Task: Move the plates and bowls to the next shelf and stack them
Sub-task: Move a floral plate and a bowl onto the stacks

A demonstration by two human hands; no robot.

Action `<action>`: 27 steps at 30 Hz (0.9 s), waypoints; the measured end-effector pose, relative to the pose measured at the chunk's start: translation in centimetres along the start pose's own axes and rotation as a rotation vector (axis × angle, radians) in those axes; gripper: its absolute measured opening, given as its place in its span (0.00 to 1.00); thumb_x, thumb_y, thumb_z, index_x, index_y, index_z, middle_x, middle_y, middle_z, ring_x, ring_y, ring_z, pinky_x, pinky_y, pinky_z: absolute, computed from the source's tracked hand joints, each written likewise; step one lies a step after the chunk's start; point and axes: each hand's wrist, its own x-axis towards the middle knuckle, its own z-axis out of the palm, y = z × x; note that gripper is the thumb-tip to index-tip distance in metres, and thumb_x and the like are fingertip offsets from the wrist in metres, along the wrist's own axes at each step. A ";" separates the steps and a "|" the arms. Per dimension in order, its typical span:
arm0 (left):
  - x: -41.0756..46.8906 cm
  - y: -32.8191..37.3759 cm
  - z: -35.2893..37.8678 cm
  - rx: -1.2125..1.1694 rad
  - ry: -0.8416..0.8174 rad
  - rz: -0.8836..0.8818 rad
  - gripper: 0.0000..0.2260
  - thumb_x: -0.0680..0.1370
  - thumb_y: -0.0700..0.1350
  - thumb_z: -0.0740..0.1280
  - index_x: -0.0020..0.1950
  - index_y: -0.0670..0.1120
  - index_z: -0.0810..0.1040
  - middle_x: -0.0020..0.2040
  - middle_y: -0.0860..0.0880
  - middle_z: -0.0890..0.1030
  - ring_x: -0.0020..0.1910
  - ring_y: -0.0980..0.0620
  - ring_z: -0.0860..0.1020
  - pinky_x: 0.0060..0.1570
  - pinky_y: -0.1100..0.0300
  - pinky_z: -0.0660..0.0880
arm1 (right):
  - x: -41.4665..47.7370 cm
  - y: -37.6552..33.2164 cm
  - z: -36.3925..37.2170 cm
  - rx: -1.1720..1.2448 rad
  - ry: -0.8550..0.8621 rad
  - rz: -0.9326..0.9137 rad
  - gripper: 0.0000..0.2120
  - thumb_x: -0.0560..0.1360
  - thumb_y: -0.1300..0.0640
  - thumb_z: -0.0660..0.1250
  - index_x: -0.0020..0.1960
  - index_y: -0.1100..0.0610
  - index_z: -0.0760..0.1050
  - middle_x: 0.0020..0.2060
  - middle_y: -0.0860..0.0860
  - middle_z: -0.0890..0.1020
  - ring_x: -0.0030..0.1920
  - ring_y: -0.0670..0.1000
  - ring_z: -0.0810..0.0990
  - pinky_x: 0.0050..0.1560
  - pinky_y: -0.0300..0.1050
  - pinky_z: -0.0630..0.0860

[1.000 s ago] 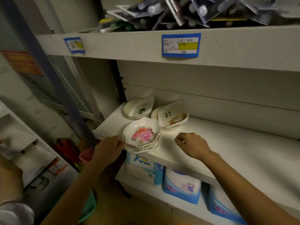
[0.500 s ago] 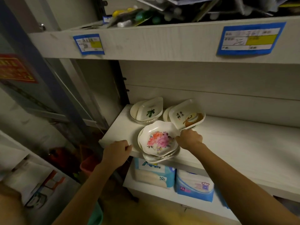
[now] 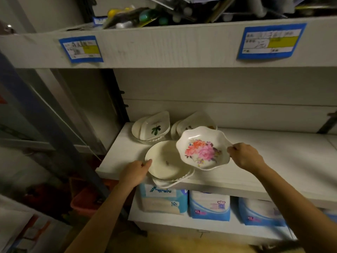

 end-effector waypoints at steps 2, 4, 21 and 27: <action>0.7 0.2 0.5 0.023 -0.026 0.007 0.20 0.79 0.54 0.57 0.55 0.38 0.78 0.48 0.41 0.80 0.47 0.44 0.76 0.44 0.58 0.67 | -0.7 1.7 -0.4 0.017 0.002 0.062 0.18 0.79 0.53 0.53 0.42 0.62 0.75 0.30 0.52 0.74 0.34 0.53 0.73 0.38 0.47 0.71; 1.2 0.3 0.7 0.051 -0.028 -0.002 0.16 0.79 0.49 0.59 0.54 0.37 0.77 0.48 0.41 0.79 0.46 0.45 0.75 0.43 0.59 0.66 | -1.5 3.1 -0.5 0.025 0.003 0.116 0.19 0.79 0.53 0.53 0.44 0.63 0.76 0.31 0.53 0.74 0.34 0.53 0.73 0.40 0.48 0.72; 0.7 2.3 -3.0 0.072 0.021 0.067 0.14 0.77 0.44 0.57 0.32 0.44 0.71 0.34 0.45 0.74 0.35 0.49 0.71 0.34 0.58 0.63 | -7.6 6.7 -1.5 0.109 0.099 0.289 0.16 0.77 0.55 0.55 0.34 0.59 0.71 0.38 0.59 0.76 0.39 0.59 0.72 0.39 0.46 0.66; -1.0 6.5 -1.6 -0.023 0.010 0.243 0.14 0.76 0.42 0.60 0.31 0.41 0.72 0.32 0.44 0.73 0.39 0.44 0.72 0.35 0.57 0.64 | -11.7 9.5 -3.1 0.199 0.206 0.372 0.19 0.78 0.56 0.56 0.29 0.58 0.68 0.34 0.60 0.76 0.35 0.58 0.71 0.35 0.49 0.65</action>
